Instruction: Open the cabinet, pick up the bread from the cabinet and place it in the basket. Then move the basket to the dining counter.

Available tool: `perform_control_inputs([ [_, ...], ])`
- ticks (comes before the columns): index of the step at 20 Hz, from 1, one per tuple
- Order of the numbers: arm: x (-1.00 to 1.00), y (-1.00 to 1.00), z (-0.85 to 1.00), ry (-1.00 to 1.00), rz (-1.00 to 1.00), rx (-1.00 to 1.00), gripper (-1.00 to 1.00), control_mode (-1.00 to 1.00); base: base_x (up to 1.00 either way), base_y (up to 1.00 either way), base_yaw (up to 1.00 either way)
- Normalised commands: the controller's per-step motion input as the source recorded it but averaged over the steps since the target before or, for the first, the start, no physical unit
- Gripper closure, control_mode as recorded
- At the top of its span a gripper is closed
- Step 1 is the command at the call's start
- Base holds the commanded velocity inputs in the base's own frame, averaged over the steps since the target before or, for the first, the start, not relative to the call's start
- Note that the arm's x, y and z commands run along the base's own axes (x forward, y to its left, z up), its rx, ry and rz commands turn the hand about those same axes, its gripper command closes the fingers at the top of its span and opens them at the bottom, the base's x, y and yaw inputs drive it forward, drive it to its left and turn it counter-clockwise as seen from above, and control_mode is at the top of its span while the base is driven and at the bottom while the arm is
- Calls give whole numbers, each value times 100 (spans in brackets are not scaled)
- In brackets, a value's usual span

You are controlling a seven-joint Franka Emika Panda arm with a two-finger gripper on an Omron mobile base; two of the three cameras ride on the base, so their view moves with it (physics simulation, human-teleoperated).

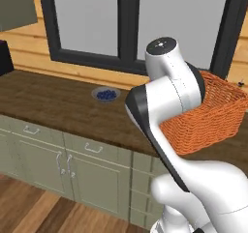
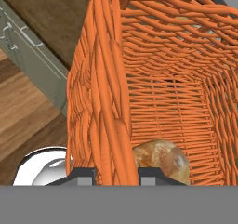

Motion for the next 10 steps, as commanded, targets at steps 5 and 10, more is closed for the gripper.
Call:
perform_control_inputs([
  [5,0,0,0,0,0,0,100,100,0,9,28],
  [10,0,0,0,0,0,0,100,100,0,0,51],
])
